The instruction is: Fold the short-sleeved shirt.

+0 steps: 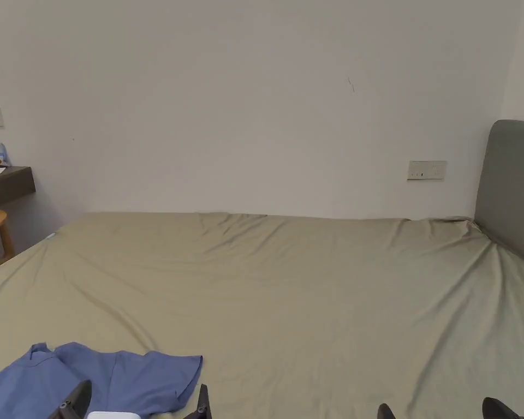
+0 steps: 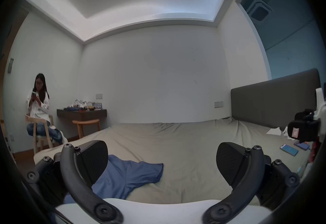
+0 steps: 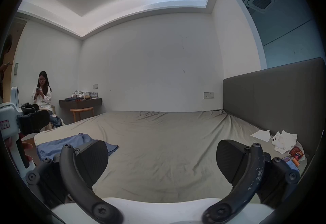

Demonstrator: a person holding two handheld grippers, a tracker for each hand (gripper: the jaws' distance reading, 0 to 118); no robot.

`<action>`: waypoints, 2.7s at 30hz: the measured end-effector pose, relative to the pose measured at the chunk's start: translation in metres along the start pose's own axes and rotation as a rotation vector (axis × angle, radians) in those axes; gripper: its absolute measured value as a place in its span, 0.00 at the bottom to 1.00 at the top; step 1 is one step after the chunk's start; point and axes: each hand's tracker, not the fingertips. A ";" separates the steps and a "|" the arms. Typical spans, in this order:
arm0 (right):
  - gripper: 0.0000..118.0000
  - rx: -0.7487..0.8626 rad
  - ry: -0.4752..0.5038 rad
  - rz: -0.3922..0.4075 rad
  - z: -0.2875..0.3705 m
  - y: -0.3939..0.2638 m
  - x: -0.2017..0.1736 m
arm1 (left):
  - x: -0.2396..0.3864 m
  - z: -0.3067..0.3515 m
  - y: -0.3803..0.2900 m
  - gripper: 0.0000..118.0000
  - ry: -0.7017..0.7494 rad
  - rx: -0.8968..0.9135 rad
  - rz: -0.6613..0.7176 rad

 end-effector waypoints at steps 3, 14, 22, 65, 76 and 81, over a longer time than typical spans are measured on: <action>1.00 -0.004 0.000 0.002 0.000 -0.001 0.002 | -0.007 0.001 -0.001 1.00 0.040 -0.007 0.041; 1.00 -0.013 0.001 0.010 0.001 0.004 0.004 | 0.037 -0.011 0.011 1.00 0.044 -0.062 0.107; 1.00 -0.020 -0.007 0.014 0.000 0.004 0.007 | 0.037 -0.014 0.006 1.00 0.038 -0.044 0.012; 0.01 -0.040 -0.042 0.001 0.000 0.006 0.006 | 0.027 -0.013 0.009 0.00 0.025 -0.113 0.117; 0.01 -0.081 0.106 0.032 -0.029 0.002 -0.043 | -0.027 0.011 0.003 0.00 0.192 -0.127 0.097; 0.01 -0.082 0.331 0.051 -0.052 0.001 -0.122 | -0.091 0.056 0.002 0.00 0.390 -0.157 0.086</action>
